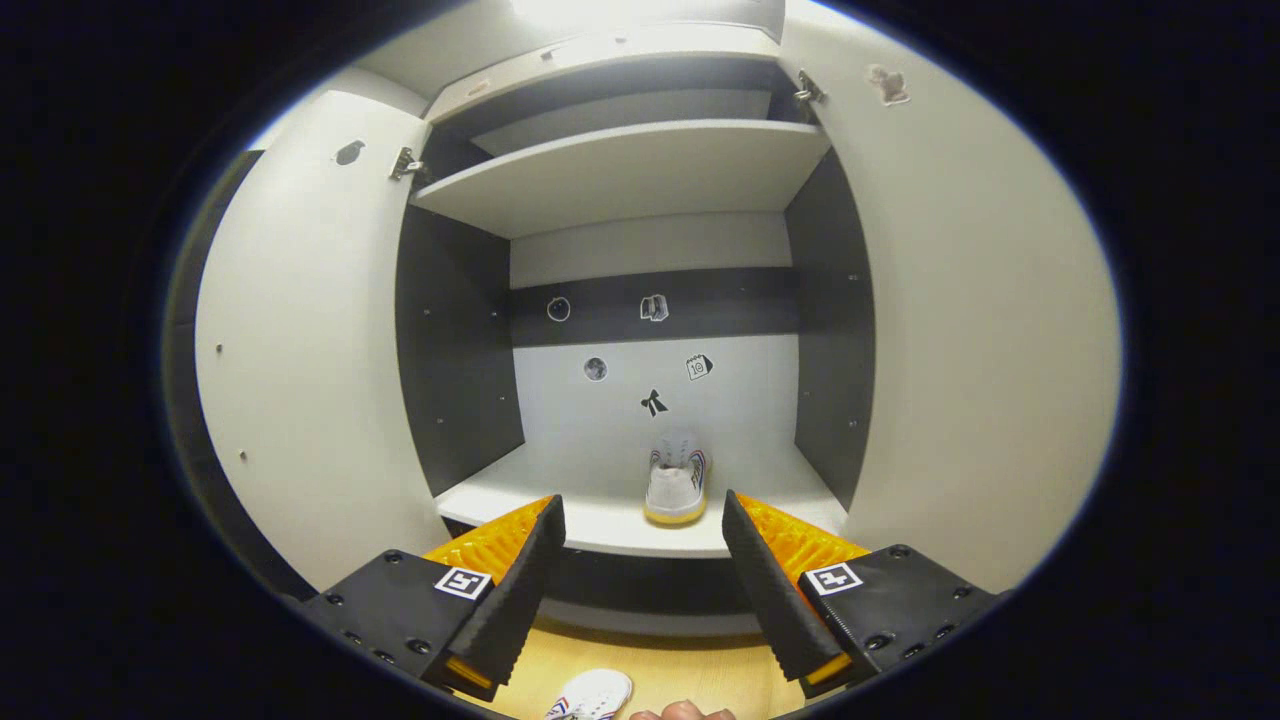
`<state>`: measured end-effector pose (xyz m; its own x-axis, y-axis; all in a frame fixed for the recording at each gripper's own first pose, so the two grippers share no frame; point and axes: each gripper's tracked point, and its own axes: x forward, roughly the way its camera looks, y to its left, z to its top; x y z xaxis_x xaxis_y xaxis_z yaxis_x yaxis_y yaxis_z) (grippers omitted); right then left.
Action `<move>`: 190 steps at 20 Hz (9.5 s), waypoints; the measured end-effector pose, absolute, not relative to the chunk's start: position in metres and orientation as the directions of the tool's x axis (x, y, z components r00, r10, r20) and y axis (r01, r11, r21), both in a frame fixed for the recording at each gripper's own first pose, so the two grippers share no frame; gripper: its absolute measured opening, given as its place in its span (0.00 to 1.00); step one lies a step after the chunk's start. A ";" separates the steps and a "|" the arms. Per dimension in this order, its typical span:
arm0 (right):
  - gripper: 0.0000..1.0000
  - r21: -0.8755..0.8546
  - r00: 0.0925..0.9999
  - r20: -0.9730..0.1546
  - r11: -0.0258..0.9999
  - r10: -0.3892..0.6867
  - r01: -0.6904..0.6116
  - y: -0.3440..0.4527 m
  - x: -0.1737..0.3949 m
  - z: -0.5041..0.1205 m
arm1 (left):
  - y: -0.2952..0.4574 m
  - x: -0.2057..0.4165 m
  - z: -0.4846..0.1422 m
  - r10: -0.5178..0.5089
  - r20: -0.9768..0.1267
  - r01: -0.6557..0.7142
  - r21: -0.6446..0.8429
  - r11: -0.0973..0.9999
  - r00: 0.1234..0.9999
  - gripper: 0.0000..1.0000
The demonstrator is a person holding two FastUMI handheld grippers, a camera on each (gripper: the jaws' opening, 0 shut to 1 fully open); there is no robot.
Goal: Grab one shoe with the right hand and put it into the shoe cabinet, grab the other shoe with the left hand and put it into the shoe cabinet; then close the right door with the right hand and the left door with the left hand.
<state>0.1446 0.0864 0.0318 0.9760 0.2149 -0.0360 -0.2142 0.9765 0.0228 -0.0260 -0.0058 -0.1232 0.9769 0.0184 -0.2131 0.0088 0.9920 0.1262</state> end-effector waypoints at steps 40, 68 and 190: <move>0.99 -0.007 0.876 -0.153 0.887 -0.458 0.463 -0.291 -0.028 -0.077 | -0.133 0.134 -0.426 -0.264 -0.795 0.092 -0.257 0.962 0.546 0.80; 0.99 0.012 0.895 -0.194 0.911 -0.401 0.411 -0.322 0.049 -0.106 | -0.113 0.156 -0.344 -0.197 -0.636 0.045 -0.247 0.968 0.746 0.00; 0.85 0.174 0.983 -0.013 0.969 0.183 -0.178 -0.036 0.099 0.102 | 0.053 -0.227 -0.347 0.089 -0.061 -0.093 -0.063 0.994 0.994 0.98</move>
